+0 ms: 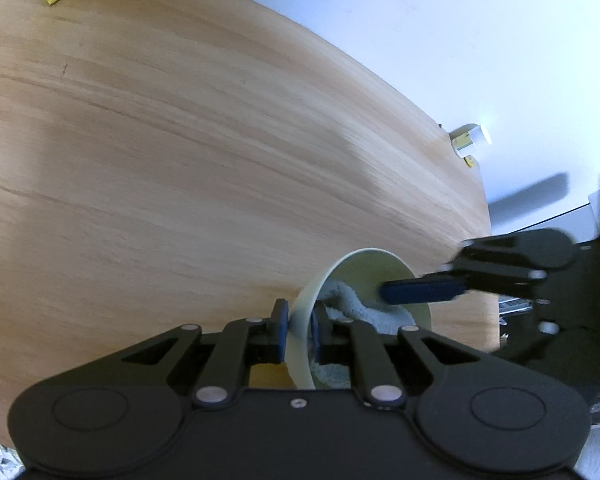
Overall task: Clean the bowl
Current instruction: 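Tilt the bowl with the left gripper while the right gripper scrubs its inner wall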
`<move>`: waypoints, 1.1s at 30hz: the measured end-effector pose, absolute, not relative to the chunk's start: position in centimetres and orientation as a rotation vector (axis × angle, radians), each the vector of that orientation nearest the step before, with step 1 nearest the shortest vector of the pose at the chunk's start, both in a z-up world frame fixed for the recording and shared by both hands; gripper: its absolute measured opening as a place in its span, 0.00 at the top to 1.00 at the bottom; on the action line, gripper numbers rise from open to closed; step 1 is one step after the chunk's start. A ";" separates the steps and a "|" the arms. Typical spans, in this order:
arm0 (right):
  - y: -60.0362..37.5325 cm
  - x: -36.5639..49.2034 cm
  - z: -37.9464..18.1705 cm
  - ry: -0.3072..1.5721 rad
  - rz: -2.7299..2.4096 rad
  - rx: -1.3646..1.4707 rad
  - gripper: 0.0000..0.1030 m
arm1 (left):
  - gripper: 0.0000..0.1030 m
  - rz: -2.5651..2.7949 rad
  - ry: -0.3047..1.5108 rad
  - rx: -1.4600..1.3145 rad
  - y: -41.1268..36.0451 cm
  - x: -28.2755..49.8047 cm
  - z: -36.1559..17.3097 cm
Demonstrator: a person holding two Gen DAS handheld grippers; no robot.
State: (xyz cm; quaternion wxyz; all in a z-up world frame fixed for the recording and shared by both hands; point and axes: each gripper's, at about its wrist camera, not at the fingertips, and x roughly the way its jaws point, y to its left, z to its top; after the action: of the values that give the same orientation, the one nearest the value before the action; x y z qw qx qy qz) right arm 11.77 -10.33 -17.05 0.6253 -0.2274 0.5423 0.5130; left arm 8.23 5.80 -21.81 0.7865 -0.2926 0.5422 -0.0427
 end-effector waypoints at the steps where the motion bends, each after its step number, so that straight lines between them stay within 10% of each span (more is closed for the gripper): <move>1: -10.6 11.6 -16.4 1.221 1.198 -0.558 0.47 | 0.90 -0.094 1.167 -0.633 5.8 8.2 -21.7; 5: -12.7 11.3 -13.4 1.189 1.274 -0.635 0.48 | 0.88 -0.102 1.137 -0.642 5.6 7.5 -20.3; 10: -11.8 11.3 -15.0 1.220 1.270 -0.646 0.75 | 0.87 -0.104 1.126 -0.560 4.7 6.1 -18.6; 23: -5.9 10.9 -19.9 1.257 1.227 -0.800 0.78 | 0.86 -0.103 1.144 -0.492 2.5 3.7 -17.8; 33: -11.7 15.8 -18.0 1.412 1.200 -0.209 0.88 | 0.87 -0.126 1.142 -0.593 2.9 3.7 -18.6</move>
State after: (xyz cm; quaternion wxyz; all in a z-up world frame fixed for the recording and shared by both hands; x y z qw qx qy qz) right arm 15.82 -11.71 -17.98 0.5961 -0.0902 0.6080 0.5166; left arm 3.70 2.94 -18.65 0.7983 -0.2762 0.5320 -0.0586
